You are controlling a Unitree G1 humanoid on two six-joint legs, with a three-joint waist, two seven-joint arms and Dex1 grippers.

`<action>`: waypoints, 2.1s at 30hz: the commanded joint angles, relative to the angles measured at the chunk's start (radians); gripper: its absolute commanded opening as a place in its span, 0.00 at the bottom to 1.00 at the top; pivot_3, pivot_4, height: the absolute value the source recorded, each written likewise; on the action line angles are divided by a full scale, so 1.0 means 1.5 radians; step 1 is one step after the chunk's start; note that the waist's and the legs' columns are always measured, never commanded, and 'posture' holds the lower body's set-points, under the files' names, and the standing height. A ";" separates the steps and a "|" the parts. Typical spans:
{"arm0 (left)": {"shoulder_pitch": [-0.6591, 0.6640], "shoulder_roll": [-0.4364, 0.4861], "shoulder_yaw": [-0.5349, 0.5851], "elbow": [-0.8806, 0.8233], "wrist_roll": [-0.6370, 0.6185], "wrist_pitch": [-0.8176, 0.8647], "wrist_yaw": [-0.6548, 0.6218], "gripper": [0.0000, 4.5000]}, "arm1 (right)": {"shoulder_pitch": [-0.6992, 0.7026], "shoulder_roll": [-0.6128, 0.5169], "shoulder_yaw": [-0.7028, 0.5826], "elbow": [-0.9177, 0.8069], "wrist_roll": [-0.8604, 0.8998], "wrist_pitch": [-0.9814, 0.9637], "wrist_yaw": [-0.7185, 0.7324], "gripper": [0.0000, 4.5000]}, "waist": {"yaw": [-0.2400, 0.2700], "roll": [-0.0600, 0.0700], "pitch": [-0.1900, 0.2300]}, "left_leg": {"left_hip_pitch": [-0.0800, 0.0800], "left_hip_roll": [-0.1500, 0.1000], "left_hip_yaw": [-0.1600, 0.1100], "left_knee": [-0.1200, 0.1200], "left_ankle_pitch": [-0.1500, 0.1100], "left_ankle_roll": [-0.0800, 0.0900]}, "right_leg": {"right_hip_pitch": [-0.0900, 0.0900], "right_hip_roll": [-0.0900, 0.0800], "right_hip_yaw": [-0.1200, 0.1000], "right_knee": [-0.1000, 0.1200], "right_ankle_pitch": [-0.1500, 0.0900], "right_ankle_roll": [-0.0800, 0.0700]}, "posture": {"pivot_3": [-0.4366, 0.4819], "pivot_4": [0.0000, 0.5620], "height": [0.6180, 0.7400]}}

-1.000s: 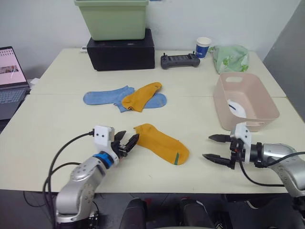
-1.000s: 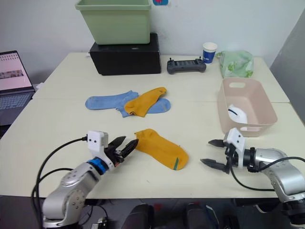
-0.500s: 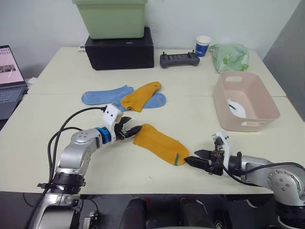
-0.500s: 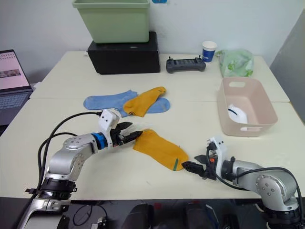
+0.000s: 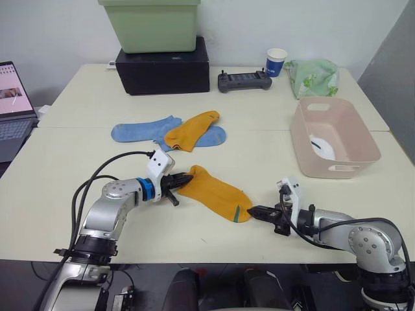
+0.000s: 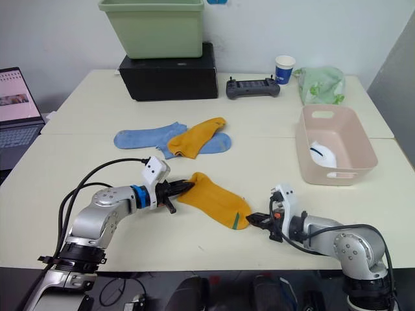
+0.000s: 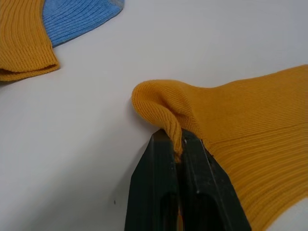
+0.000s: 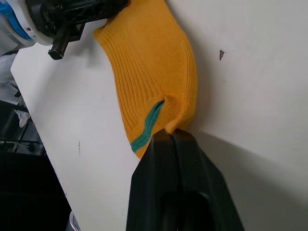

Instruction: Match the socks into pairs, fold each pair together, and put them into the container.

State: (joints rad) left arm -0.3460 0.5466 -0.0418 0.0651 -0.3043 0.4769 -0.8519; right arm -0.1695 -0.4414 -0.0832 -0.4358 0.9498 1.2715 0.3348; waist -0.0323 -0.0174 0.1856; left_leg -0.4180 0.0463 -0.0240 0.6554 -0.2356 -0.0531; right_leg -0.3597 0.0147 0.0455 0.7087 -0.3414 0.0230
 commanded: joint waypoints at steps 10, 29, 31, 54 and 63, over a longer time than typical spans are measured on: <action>0.225 -0.170 0.130 -0.371 -0.132 0.192 0.277 0.01 | -0.181 -0.073 0.020 0.199 -0.102 -0.090 0.107 0.01 | 0.000 0.000 0.000 | 0.000 0.000 0.000 -0.001 0.000 0.000 | 0.000 -0.001 0.001 -0.001 0.000 0.000 | 0.48 0.27 1.00; 0.382 -0.097 0.178 -0.395 -0.146 0.077 0.218 0.72 | -0.174 -0.069 0.004 0.193 -0.146 -0.098 0.166 0.81 | 0.002 -0.001 0.000 | 0.001 0.000 0.000 -0.006 0.000 0.000 | 0.000 0.000 -0.001 -0.003 0.000 0.000 | 0.48 0.27 1.00; 0.363 -0.036 0.195 -0.362 -0.153 0.069 0.163 0.84 | -0.143 -0.061 -0.012 0.153 -0.135 -0.082 0.151 0.81 | 0.002 0.000 0.000 | 0.001 0.000 0.000 -0.006 0.000 0.000 | -0.001 0.000 -0.001 -0.003 0.000 0.000 | 0.48 0.27 1.00; 0.024 0.070 -0.007 0.019 -0.002 -0.087 -0.090 0.30 | -0.054 0.108 0.008 0.052 -0.177 -0.103 -0.010 0.21 | -0.009 0.000 0.000 | -0.002 0.000 0.001 -0.008 0.001 -0.001 | -0.007 0.001 0.001 -0.002 0.000 -0.001 | 0.48 0.27 1.00; 0.099 0.058 0.026 -0.105 -0.051 0.007 -0.051 0.00 | -0.132 0.097 0.003 0.131 -0.180 -0.126 0.026 0.00 | -0.010 0.000 0.000 | -0.002 0.000 0.003 -0.007 0.001 -0.001 | -0.007 0.000 0.001 0.001 0.000 -0.001 | 0.48 0.27 1.00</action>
State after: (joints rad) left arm -0.2187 0.6395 -0.0243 -0.0189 -0.3542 0.4506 -0.9480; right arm -0.3336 -0.2858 -0.0734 -0.2394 0.6804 1.1104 0.3476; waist -0.0475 -0.0181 0.1858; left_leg -0.4208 0.0468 -0.0196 0.6449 -0.2345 -0.0545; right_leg -0.3709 0.0141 0.0474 0.7098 -0.3407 0.0216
